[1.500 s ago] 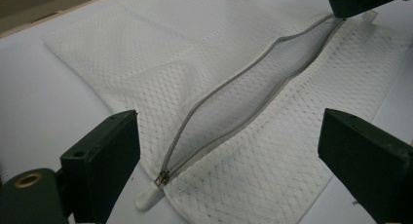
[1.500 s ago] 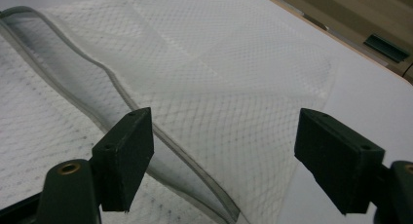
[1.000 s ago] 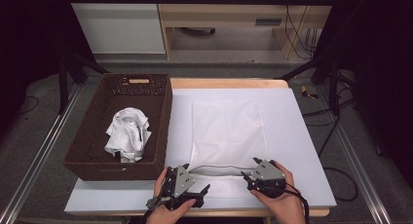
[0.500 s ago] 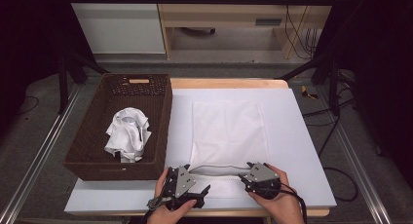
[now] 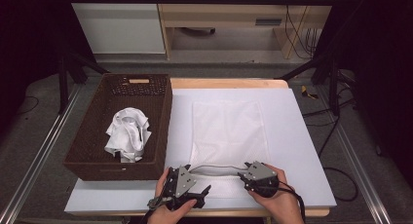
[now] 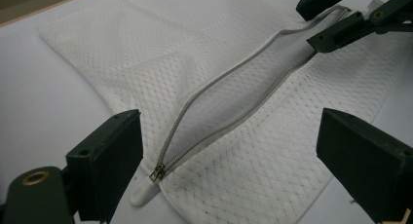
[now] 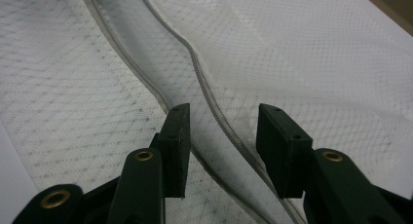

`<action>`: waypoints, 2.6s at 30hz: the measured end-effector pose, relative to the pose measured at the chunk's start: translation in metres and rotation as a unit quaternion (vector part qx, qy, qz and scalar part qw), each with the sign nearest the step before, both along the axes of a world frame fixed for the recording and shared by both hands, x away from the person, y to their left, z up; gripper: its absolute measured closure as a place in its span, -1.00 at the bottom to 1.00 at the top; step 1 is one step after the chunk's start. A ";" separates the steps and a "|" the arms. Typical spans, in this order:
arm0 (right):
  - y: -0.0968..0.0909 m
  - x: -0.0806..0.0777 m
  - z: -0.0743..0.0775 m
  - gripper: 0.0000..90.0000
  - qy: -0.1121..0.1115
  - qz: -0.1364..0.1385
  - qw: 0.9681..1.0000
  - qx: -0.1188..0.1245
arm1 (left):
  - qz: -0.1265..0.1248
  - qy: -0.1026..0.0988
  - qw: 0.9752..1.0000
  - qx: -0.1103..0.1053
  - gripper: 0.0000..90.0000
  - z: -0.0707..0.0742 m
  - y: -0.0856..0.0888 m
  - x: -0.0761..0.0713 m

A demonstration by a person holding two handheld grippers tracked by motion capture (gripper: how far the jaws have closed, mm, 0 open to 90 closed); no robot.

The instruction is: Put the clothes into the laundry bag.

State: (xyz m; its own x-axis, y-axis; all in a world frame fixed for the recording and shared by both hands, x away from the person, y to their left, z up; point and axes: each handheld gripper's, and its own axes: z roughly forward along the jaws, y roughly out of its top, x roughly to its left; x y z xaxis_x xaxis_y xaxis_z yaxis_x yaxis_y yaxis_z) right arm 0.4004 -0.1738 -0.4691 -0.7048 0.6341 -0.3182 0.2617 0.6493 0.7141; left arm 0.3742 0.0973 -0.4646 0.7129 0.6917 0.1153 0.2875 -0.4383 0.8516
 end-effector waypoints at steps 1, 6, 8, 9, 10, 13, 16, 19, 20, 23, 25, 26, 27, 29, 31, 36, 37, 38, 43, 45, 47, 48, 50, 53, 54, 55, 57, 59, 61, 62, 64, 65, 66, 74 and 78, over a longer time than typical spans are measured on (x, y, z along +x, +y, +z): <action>0.000 0.000 0.000 0.27 0.000 0.000 1.000 0.000 | 0.000 0.000 1.000 -0.001 -0.77 0.000 0.000 0.000; 0.001 0.001 0.000 0.29 0.000 0.002 1.000 -0.003 | 0.000 0.001 1.000 0.000 -0.77 0.000 0.000 0.000; 0.003 0.002 -0.001 0.30 0.001 0.005 1.000 -0.006 | -0.001 0.002 1.000 0.000 -0.77 -0.001 0.000 0.000; 0.004 0.004 -0.003 0.30 0.003 0.008 1.000 -0.010 | -0.001 0.003 1.000 0.000 -0.77 -0.001 -0.001 0.000; 0.005 0.004 -0.003 0.30 0.003 0.007 1.000 -0.012 | -0.001 0.003 1.000 -0.001 -0.77 -0.001 -0.001 0.000; 0.006 0.006 -0.003 0.32 0.003 0.008 1.000 -0.012 | -0.002 0.003 1.000 -0.001 -0.77 -0.001 -0.001 0.000; 0.007 0.007 -0.003 0.36 0.002 0.007 1.000 -0.013 | -0.001 0.003 1.000 0.000 -0.77 -0.001 -0.001 0.000; 0.007 0.006 -0.003 0.38 0.001 0.005 1.000 -0.012 | -0.002 0.003 1.000 0.000 -0.77 -0.001 -0.001 0.000; 0.007 0.006 -0.003 0.40 0.000 0.004 1.000 -0.012 | -0.001 0.003 1.000 -0.001 -0.77 -0.001 -0.001 0.000; 0.008 0.006 -0.003 0.43 0.002 0.006 1.000 -0.012 | -0.001 0.003 1.000 -0.001 -0.77 -0.001 -0.001 0.000; 0.009 0.007 -0.003 0.45 0.001 0.009 1.000 -0.014 | -0.001 0.003 1.000 0.001 -0.77 -0.001 -0.001 0.000; 0.009 0.006 -0.003 0.45 0.002 0.008 1.000 -0.014 | -0.001 0.003 1.000 0.001 -0.77 -0.001 -0.001 0.001; 0.010 0.007 -0.004 0.46 0.003 0.009 1.000 -0.015 | -0.001 0.003 1.000 0.000 -0.77 -0.001 -0.001 0.001; 0.010 0.007 -0.004 0.46 0.002 0.010 1.000 -0.017 | -0.001 0.003 1.000 0.000 -0.77 -0.001 -0.001 0.001; 0.012 0.008 -0.005 0.44 0.002 0.012 1.000 -0.019 | -0.002 0.004 1.000 0.001 -0.77 -0.002 -0.001 0.001; 0.016 0.009 -0.005 0.35 -0.002 0.011 1.000 -0.020 | -0.003 0.005 1.000 0.001 -0.77 -0.002 -0.002 0.001; 0.017 0.010 -0.005 0.32 -0.006 0.014 1.000 -0.023 | -0.003 0.005 1.000 0.001 -0.77 -0.002 -0.002 0.001; 0.018 0.010 -0.006 0.30 -0.007 0.012 1.000 -0.027 | -0.003 0.005 1.000 0.001 -0.77 -0.003 -0.002 0.001; 0.021 0.017 -0.007 0.40 -0.011 0.007 0.999 -0.037 | -0.004 0.006 1.000 0.002 -0.77 -0.003 -0.002 0.001; 0.019 0.019 -0.006 0.52 -0.009 0.007 0.999 -0.035 | -0.003 0.006 1.000 0.001 -0.77 -0.003 -0.002 0.001; 0.019 0.019 -0.005 0.58 -0.005 0.007 0.999 -0.033 | -0.003 0.006 1.000 0.001 -0.77 -0.003 -0.002 0.001; 0.018 0.020 -0.005 0.64 -0.003 0.009 1.000 -0.029 | -0.002 0.006 1.000 0.000 -0.77 -0.003 -0.002 0.002; 0.017 0.021 -0.005 0.71 0.003 0.010 1.000 -0.027 | -0.002 0.007 1.000 0.001 -0.77 -0.003 -0.001 0.002; 0.017 0.024 -0.007 0.69 0.008 0.006 1.000 -0.028 | -0.003 0.008 1.000 0.000 -0.77 -0.003 -0.002 0.002; 0.016 0.024 -0.006 0.66 0.006 0.006 0.999 -0.031 | -0.003 0.008 1.000 0.000 -0.77 -0.003 -0.002 0.002; 0.015 0.023 -0.006 0.65 0.005 0.007 0.999 -0.032 | -0.003 0.009 1.000 -0.001 -0.77 -0.003 -0.002 0.001; 0.012 0.023 -0.005 0.64 0.001 -0.003 0.999 -0.042 | -0.002 0.009 1.000 -0.003 -0.77 -0.003 -0.001 0.001; 0.011 0.023 -0.004 0.67 0.002 -0.006 0.999 -0.045 | -0.001 0.009 1.000 -0.003 -0.77 -0.002 -0.001 0.001; 0.008 0.024 -0.003 0.80 0.013 -0.012 0.999 -0.043 | -0.001 0.011 1.000 -0.004 -0.77 -0.002 0.000 0.002; 0.008 0.024 -0.003 0.80 0.013 -0.012 0.999 -0.043 | -0.001 0.011 1.000 -0.004 -0.77 -0.002 0.000 0.002; 0.008 0.025 -0.003 0.92 0.024 -0.003 0.999 -0.031 | -0.001 0.013 1.000 -0.006 -0.77 -0.003 0.000 0.002; 0.008 0.024 -0.002 0.94 0.023 -0.002 0.999 -0.032 | -0.001 0.013 1.000 -0.007 -0.77 -0.003 0.000 0.002; 0.008 0.024 -0.002 0.94 0.023 -0.002 0.999 -0.032 | -0.001 0.013 1.000 -0.007 -0.77 -0.003 0.000 0.002; 0.008 0.023 0.004 0.96 0.002 -0.004 1.000 -0.023 | -0.003 0.012 1.000 -0.006 -0.76 -0.002 -0.001 0.000; 0.010 0.021 0.011 0.96 -0.021 -0.004 1.000 -0.015 | 0.000 0.008 1.000 -0.001 -0.76 0.000 0.001 0.000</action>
State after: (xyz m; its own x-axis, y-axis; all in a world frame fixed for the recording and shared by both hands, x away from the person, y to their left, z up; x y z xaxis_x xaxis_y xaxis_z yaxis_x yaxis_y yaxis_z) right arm 0.4214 -0.1634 -0.4578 -0.6852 0.6295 -0.3663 0.2367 0.6681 0.7054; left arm 0.3741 0.0982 -0.4646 0.7149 0.6917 0.1023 0.3010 -0.4365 0.8479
